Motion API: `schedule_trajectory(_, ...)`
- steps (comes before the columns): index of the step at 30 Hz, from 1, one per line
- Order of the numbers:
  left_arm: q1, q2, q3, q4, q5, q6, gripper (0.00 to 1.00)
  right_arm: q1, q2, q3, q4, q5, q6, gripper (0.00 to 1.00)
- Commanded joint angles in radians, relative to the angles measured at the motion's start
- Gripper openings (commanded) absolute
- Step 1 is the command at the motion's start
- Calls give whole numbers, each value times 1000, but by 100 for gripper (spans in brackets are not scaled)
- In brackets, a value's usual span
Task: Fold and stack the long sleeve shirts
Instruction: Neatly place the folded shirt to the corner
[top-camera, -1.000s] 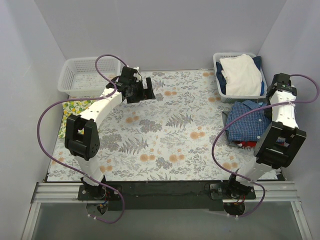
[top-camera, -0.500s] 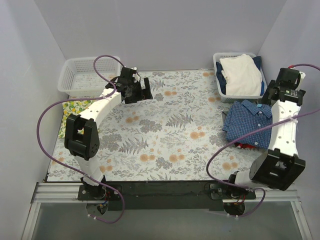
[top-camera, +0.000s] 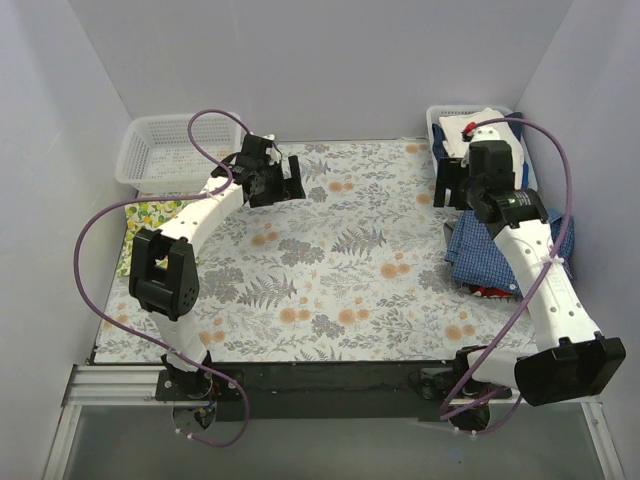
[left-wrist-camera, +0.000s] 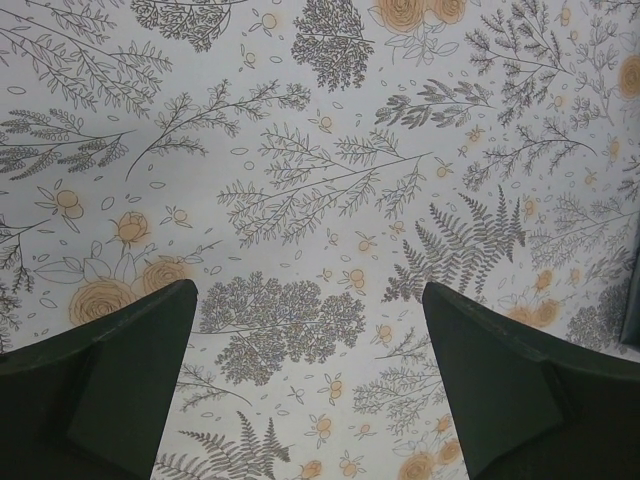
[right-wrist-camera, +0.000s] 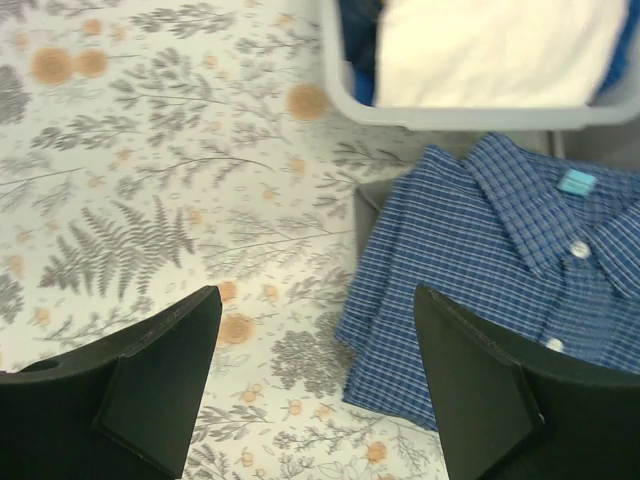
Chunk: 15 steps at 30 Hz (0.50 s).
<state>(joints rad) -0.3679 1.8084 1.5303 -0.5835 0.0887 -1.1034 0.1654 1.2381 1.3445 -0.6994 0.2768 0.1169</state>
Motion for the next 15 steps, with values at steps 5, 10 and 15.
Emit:
schedule_trajectory(5, 6, -87, -19, 39, -58, 37, 98, 246, 29, -27, 118, -74, -25, 86)
schedule_trajectory(10, 6, -141, -79, 82, -76, 37, 98, 324, 79, -31, 161, -122, -25, 86)
schedule_trajectory(15, 6, -178, -124, 123, -76, 53, 98, 356, 118, -31, 182, -149, -20, 86)
